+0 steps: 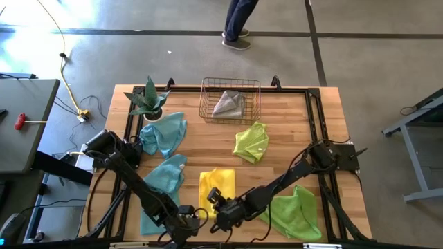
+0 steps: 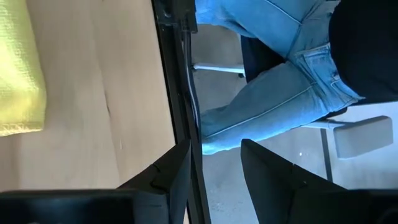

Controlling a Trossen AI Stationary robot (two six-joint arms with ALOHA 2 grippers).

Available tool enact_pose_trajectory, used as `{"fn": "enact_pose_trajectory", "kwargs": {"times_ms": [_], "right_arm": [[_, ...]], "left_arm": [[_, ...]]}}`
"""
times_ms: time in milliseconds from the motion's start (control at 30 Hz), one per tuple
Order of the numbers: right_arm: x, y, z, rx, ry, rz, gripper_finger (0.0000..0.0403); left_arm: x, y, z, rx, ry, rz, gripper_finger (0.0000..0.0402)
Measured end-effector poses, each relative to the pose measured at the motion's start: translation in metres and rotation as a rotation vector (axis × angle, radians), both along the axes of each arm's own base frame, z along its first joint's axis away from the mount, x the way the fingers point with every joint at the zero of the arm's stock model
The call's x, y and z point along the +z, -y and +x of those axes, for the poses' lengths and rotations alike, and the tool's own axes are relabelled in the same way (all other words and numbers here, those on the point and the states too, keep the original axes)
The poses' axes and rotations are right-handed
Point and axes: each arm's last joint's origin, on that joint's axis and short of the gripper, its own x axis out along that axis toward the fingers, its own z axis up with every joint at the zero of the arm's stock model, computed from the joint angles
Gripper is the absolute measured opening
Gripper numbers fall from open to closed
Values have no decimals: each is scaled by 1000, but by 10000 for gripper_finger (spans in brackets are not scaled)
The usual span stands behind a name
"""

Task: Fold microfiber towels
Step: Fold the yellow microfiber towel

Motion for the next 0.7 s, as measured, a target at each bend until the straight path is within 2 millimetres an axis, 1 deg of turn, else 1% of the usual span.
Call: {"fn": "enact_pose_trajectory", "kwargs": {"times_ms": [100, 233, 300, 400, 500, 600, 700], "right_arm": [[3, -2, 2, -16, 52, -13, 0], [5, -4, 6, 30, 82, 12, 0], [0, -2, 10, 32, 79, 44, 0], [-13, 2, 15, 4, 46, 78, 0], [-16, 7, 19, -15, 48, 86, 1], [-14, 8, 23, -13, 66, 129, 19], [-11, 9, 26, -24, 85, 193, 58]], "left_arm": [[0, 0, 0, -1, 0, 0, 131], [0, 0, 0, -1, 0, -1, 131], [0, 0, 0, -1, 1, -1, 131], [0, 0, 0, -1, 4, -3, 131], [0, 1, 0, -6, 6, -1, 131], [0, 1, 0, -15, 10, 2, 131], [0, 1, 0, -18, 12, 4, 131]]}}
